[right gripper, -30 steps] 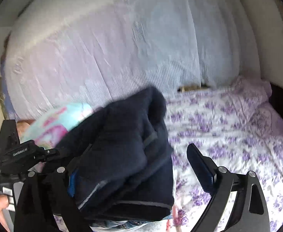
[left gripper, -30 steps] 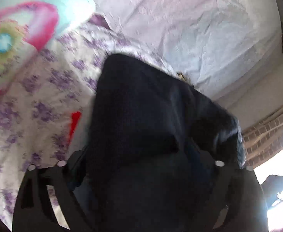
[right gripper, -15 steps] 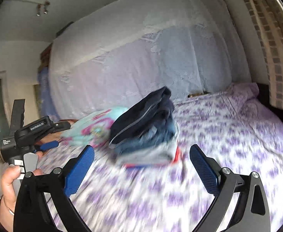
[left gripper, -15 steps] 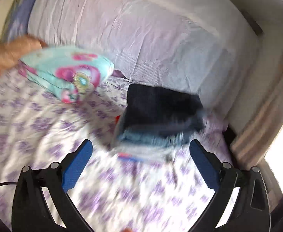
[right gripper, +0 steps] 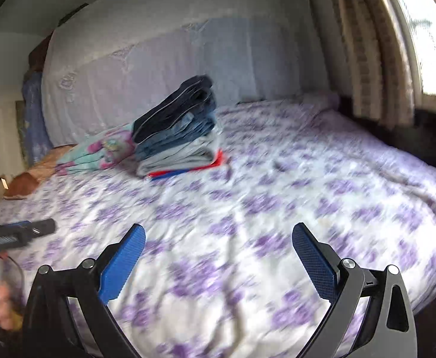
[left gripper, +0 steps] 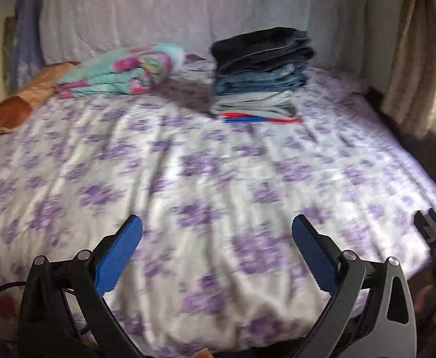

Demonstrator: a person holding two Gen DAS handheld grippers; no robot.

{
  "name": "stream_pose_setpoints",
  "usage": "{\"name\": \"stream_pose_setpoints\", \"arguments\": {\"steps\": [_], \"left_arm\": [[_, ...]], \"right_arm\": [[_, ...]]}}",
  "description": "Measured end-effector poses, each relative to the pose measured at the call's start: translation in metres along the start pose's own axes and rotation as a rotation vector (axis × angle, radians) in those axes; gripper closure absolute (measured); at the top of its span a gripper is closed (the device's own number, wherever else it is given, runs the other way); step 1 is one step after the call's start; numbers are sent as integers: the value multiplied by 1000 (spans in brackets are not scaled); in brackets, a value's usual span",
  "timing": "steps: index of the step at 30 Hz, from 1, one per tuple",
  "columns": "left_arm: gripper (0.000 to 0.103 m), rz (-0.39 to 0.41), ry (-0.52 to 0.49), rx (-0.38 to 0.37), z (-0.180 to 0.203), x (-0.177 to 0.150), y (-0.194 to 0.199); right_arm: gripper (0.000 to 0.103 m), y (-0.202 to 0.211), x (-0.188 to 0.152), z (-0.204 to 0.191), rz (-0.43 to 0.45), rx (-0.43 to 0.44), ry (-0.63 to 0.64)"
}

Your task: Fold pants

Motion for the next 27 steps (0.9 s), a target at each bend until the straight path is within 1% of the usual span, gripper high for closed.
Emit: {"name": "stream_pose_setpoints", "arguments": {"steps": [1, 2, 4, 6, 9, 13, 16, 18, 21, 22, 25, 27], "left_arm": [[5, 27, 7, 36, -7, -2, 3], [5, 51, 14, 51, -11, -3, 8], [5, 103, 32, 67, -21, -3, 16], [5, 133, 51, 84, -28, -3, 25], [5, 155, 40, 116, -30, -1, 33], [5, 207, -15, 160, -24, 1, 44], [5, 230, -52, 138, -15, 2, 46], [5, 230, -71, 121, -10, 1, 46], [5, 190, -64, 88, -8, 0, 39], [5, 178, -63, 88, -8, 0, 37], [5, 173, -62, 140, -12, 1, 32], [5, 163, -62, 152, -13, 0, 29]], "right_arm": [[3, 1, 1, -3, 4, -4, 16], [4, 5, 3, -7, 22, -23, 46], [4, 14, 4, -12, 64, -54, 73], [3, 23, 4, -14, 91, -66, 77], [4, 24, 4, -18, 88, -58, 83], [3, 23, 1, -14, 78, -69, 72], [3, 20, 1, -13, 65, -57, 56], [3, 18, 0, -13, 60, -59, 59], [4, 15, -2, -14, 49, -55, 63], [3, 14, -3, -14, 46, -53, 63], [3, 11, -4, -15, 35, -47, 62], [3, 10, -5, -15, 30, -40, 60]]}}
Point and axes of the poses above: each gripper's, at about its wrist camera, not at the fingertips, and y roughly against the way its jaws point, z to its right, x to its top, the point moved 9 cm from there along -y, roughly the way its jaws point, and after that the axes turned 14 degrees about -z, right-handed, at the moved point
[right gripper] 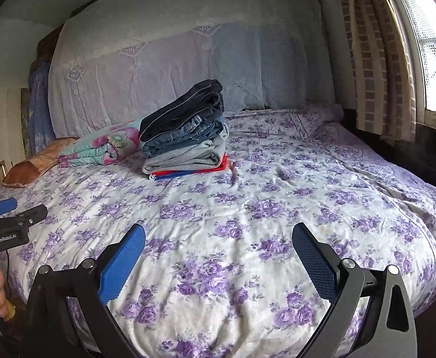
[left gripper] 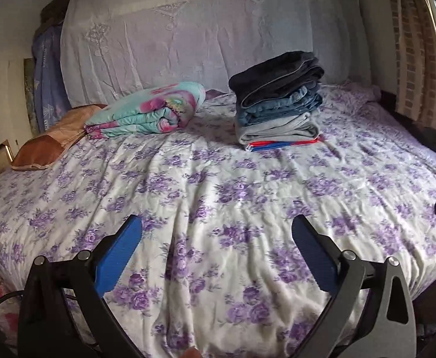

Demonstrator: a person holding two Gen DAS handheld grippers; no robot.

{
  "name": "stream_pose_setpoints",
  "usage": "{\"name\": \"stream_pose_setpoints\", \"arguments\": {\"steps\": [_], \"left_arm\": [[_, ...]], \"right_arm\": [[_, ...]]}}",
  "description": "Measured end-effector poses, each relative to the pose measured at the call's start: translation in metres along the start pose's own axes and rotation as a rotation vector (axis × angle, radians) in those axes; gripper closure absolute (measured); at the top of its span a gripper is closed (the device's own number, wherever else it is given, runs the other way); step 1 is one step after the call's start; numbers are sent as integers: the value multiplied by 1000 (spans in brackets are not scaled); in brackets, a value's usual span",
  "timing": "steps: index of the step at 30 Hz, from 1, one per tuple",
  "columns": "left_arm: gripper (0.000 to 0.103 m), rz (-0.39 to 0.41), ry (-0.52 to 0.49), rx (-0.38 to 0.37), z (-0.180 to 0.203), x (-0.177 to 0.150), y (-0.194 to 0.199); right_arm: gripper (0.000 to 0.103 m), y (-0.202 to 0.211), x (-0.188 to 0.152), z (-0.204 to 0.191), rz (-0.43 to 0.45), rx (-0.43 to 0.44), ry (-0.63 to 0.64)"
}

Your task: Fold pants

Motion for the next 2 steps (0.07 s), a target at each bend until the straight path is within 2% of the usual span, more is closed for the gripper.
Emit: {"name": "stream_pose_setpoints", "arguments": {"steps": [2], "left_arm": [[5, -17, 7, 4, -2, -1, -4]], "right_arm": [[3, -1, -1, -1, -2, 3, -1]]}}
Point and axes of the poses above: each gripper's, at about its wrist camera, not at the fingertips, and y roughly against the way its jaws point, z to its right, x to its top, the point moved 9 cm from there along -y, roughly the way its jaws point, and after that the axes turned 14 degrees about -z, right-handed, at the moved point
